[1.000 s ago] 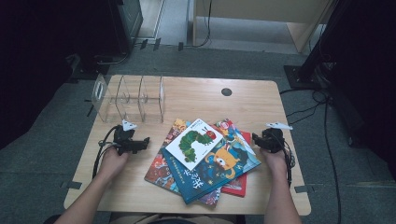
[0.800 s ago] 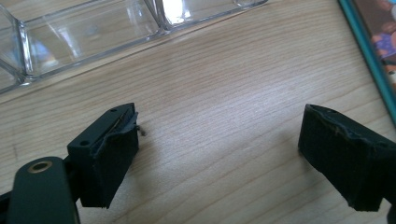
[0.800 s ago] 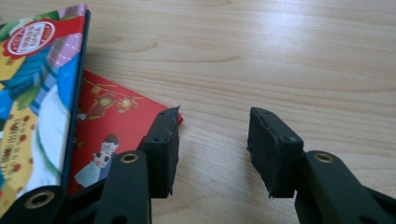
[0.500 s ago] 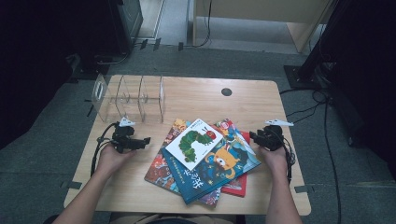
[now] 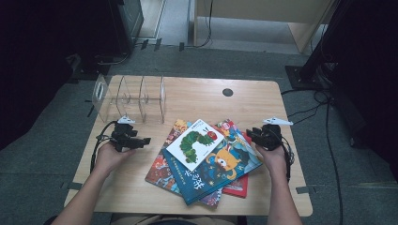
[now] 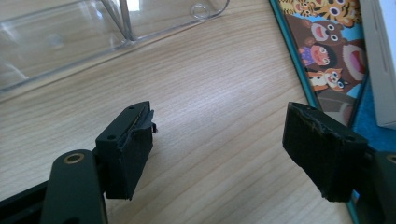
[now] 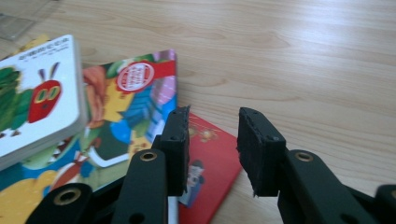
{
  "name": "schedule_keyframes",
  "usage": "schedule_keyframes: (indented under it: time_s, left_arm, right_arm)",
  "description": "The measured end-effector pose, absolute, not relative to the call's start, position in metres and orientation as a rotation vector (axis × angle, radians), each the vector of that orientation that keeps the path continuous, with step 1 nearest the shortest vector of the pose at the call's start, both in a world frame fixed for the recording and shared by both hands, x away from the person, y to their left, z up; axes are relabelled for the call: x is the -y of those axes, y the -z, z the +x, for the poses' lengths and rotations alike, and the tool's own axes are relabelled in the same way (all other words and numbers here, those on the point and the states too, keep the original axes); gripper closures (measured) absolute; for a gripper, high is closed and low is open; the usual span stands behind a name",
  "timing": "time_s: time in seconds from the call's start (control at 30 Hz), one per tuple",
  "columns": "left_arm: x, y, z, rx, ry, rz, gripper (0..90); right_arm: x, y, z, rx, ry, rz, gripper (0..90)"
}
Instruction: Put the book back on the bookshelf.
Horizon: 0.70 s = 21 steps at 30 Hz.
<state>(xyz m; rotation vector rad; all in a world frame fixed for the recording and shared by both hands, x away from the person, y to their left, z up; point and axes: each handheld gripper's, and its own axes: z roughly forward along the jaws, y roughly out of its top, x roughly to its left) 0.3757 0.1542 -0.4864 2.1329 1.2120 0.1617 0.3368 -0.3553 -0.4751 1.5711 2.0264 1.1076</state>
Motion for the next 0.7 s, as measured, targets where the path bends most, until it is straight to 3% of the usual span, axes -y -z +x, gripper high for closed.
schedule_keyframes:
  time_s: [0.27, 0.7]
  left_arm:
    - [-0.153, 0.474, 0.378, -1.191, -0.094, 2.109, 31.6]
    - [-0.139, 0.464, 0.386, -1.157, -0.047, 2.097, 32.1]
  right_arm:
    - [0.33, 0.467, 0.333, -2.117, -1.131, 1.486, 70.5]
    - [0.313, 0.469, 0.323, -2.188, -1.183, 1.462, 83.0]
